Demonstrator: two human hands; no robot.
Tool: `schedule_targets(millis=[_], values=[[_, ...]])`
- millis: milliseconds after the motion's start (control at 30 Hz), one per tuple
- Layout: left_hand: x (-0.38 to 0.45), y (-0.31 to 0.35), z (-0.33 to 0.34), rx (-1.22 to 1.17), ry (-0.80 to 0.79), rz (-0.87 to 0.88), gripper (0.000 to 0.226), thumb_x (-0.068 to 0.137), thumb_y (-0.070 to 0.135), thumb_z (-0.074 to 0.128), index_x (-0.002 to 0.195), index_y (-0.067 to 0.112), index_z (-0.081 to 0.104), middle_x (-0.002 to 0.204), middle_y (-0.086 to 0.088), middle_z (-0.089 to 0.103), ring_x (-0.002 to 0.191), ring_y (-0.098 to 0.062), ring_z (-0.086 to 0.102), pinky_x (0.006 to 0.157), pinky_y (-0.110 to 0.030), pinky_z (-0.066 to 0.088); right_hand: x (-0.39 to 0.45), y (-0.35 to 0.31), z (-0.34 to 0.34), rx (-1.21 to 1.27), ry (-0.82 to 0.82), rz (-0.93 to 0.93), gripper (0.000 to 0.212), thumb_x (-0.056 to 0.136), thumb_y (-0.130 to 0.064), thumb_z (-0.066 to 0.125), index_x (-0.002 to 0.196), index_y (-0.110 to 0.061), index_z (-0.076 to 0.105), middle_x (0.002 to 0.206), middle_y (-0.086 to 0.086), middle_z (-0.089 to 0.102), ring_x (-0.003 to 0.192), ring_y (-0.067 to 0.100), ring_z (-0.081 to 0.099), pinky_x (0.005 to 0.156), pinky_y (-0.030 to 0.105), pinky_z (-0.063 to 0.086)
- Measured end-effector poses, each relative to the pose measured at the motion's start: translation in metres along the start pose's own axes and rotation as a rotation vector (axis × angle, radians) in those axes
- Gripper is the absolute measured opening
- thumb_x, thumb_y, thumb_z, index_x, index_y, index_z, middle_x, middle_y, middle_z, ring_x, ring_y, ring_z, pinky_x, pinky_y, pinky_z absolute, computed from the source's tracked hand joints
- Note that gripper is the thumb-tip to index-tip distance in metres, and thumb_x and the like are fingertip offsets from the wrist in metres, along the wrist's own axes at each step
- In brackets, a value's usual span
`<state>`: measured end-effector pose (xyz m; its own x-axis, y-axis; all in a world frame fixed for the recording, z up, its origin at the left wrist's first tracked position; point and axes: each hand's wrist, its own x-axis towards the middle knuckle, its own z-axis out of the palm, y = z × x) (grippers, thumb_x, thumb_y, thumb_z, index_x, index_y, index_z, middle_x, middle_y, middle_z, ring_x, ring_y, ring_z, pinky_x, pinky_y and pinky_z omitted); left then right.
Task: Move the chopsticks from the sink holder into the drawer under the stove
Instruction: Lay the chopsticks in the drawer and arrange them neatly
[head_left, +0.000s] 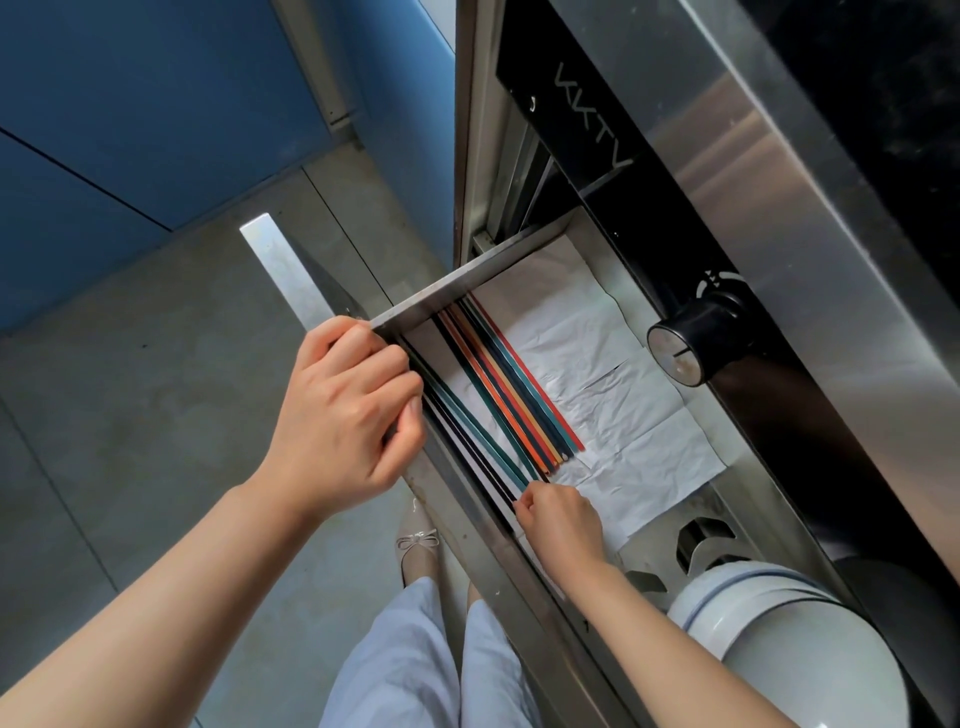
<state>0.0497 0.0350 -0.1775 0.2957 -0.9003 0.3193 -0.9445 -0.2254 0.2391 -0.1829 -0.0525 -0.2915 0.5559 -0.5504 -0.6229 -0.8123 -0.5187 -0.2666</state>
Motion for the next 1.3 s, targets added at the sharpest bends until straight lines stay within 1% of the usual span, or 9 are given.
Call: schedule_targets(millis=[133, 267, 367, 467, 567, 667, 800, 1033, 1300], values=[[0.0, 0.001, 0.0, 0.005, -0.007, -0.008, 0.046, 0.096, 0.022, 0.028, 0.06, 0.009, 0.054, 0.063, -0.005, 0.048, 0.066, -0.028, 0.047, 0.092, -0.037, 0.036, 0.002, 0.001, -0.005, 0.103, -0.007, -0.024, 0.018, 0.094, -0.03, 0.055, 0.093, -0.015, 0.065, 0.085, 0.001, 0.068, 0.074, 0.014, 0.063, 0.068, 0.031, 0.057], [0.0, 0.001, -0.001, 0.01, -0.014, -0.01, 0.046, 0.096, 0.022, 0.028, 0.06, 0.009, 0.055, 0.063, -0.005, 0.049, 0.066, -0.029, 0.048, 0.092, -0.037, 0.035, 0.008, 0.001, -0.013, 0.214, 0.111, 0.069, 0.013, 0.092, -0.025, 0.059, 0.094, -0.012, 0.058, 0.085, -0.001, 0.059, 0.073, 0.011, 0.057, 0.066, 0.025, 0.054], [0.0, 0.001, 0.0, 0.012, -0.014, -0.01, 0.047, 0.096, 0.023, 0.027, 0.06, 0.009, 0.054, 0.063, -0.005, 0.049, 0.066, -0.029, 0.048, 0.092, -0.037, 0.036, 0.01, 0.005, -0.015, 0.243, 0.158, 0.137, 0.011, 0.093, -0.019, 0.058, 0.1, -0.013, 0.052, 0.096, -0.001, 0.054, 0.077, 0.011, 0.053, 0.066, 0.02, 0.049], [0.0, 0.001, 0.0, 0.01, -0.018, -0.008, 0.048, 0.096, 0.023, 0.026, 0.061, 0.009, 0.055, 0.063, -0.005, 0.049, 0.066, -0.029, 0.048, 0.091, -0.038, 0.036, 0.012, 0.011, -0.01, 0.193, 0.086, 0.189, 0.015, 0.095, -0.012, 0.051, 0.108, -0.007, 0.052, 0.107, 0.009, 0.055, 0.089, 0.019, 0.055, 0.072, 0.023, 0.043], [0.0, 0.0, 0.0, 0.009, -0.018, -0.007, 0.049, 0.097, 0.024, 0.026, 0.061, 0.009, 0.055, 0.063, -0.004, 0.049, 0.066, -0.029, 0.048, 0.092, -0.038, 0.036, 0.009, 0.015, -0.006, 0.171, 0.073, 0.182, 0.021, 0.095, -0.017, 0.049, 0.111, -0.004, 0.053, 0.111, 0.011, 0.055, 0.098, 0.022, 0.054, 0.078, 0.026, 0.043], [0.0, 0.0, 0.0, 0.008, -0.012, -0.005, 0.049, 0.097, 0.024, 0.025, 0.061, 0.01, 0.055, 0.063, -0.004, 0.048, 0.066, -0.028, 0.047, 0.092, -0.038, 0.037, 0.006, 0.017, -0.005, 0.114, 0.086, 0.137, 0.022, 0.096, -0.021, 0.052, 0.112, -0.006, 0.057, 0.109, 0.007, 0.059, 0.092, 0.016, 0.059, 0.078, 0.021, 0.052], [0.0, 0.0, 0.001, 0.0, -0.007, 0.0, 0.048, 0.097, 0.024, 0.026, 0.061, 0.01, 0.054, 0.063, -0.004, 0.048, 0.066, -0.028, 0.047, 0.092, -0.037, 0.036, 0.006, 0.019, -0.01, 0.158, 0.098, 0.136, 0.014, 0.096, -0.019, 0.052, 0.099, -0.008, 0.06, 0.099, 0.005, 0.062, 0.081, 0.016, 0.059, 0.071, 0.03, 0.054], [0.0, 0.0, 0.001, -0.01, 0.008, 0.005, 0.047, 0.097, 0.024, 0.027, 0.061, 0.01, 0.053, 0.063, -0.003, 0.046, 0.066, -0.027, 0.045, 0.09, -0.039, 0.038, -0.017, 0.031, -0.015, 0.127, 0.12, 0.111, 0.011, 0.096, -0.027, 0.052, 0.095, -0.018, 0.06, 0.089, -0.005, 0.062, 0.071, 0.013, 0.056, 0.056, 0.025, 0.043], [0.0, -0.001, 0.001, -0.02, 0.016, 0.008, 0.046, 0.097, 0.024, 0.027, 0.061, 0.01, 0.052, 0.063, -0.003, 0.046, 0.065, -0.027, 0.044, 0.089, -0.039, 0.04, -0.038, 0.033, -0.005, -0.006, 0.063, 0.043, 0.015, 0.095, -0.037, 0.05, 0.098, -0.026, 0.059, 0.094, -0.008, 0.064, 0.076, 0.017, 0.061, 0.06, 0.026, 0.041]])
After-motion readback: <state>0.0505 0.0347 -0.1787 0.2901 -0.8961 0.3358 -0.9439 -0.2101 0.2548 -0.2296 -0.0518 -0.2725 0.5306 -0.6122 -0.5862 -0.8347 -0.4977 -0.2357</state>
